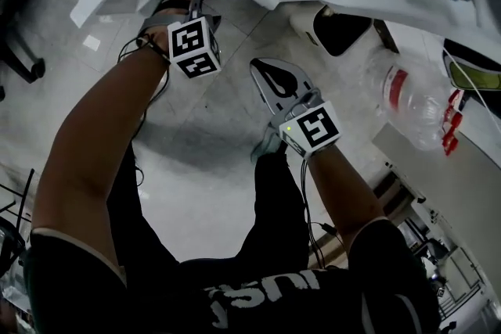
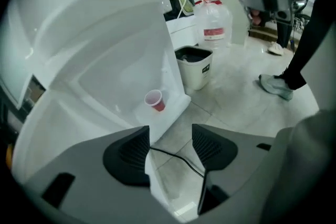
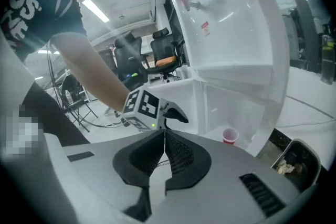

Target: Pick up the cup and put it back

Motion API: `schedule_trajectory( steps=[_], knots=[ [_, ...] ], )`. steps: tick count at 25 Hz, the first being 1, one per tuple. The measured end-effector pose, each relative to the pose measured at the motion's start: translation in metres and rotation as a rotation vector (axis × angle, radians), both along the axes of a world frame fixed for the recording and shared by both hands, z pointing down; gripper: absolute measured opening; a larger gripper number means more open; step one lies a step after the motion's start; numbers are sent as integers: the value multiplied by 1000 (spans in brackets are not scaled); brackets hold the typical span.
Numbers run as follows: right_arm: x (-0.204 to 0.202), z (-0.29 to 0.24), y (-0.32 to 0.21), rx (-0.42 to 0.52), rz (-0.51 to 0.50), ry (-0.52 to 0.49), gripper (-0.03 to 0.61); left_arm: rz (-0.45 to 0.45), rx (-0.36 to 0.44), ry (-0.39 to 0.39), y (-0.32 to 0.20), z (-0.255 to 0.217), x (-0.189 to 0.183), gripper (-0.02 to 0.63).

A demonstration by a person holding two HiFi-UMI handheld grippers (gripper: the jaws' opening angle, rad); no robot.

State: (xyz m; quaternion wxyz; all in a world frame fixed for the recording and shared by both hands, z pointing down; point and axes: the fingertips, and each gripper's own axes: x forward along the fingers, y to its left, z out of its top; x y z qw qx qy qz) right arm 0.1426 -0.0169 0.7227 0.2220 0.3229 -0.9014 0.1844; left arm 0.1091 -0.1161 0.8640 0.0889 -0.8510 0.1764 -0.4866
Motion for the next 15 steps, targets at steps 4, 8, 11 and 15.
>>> schedule_trajectory(
  steps=[4,8,11,15],
  knots=[
    [-17,-50,-1,-19,19,14,34,-62,-40,106,30,-69,-29,194],
    [-32,-115,4,-24,47,5,34,-147,-84,228,55,-147,-60,131],
    [-38,-170,-2,2,58,8,34,-207,-86,319,61,-215,-80,76],
    [-45,-250,6,11,49,17,34,-279,-120,442,84,-316,-98,23]
  ],
)
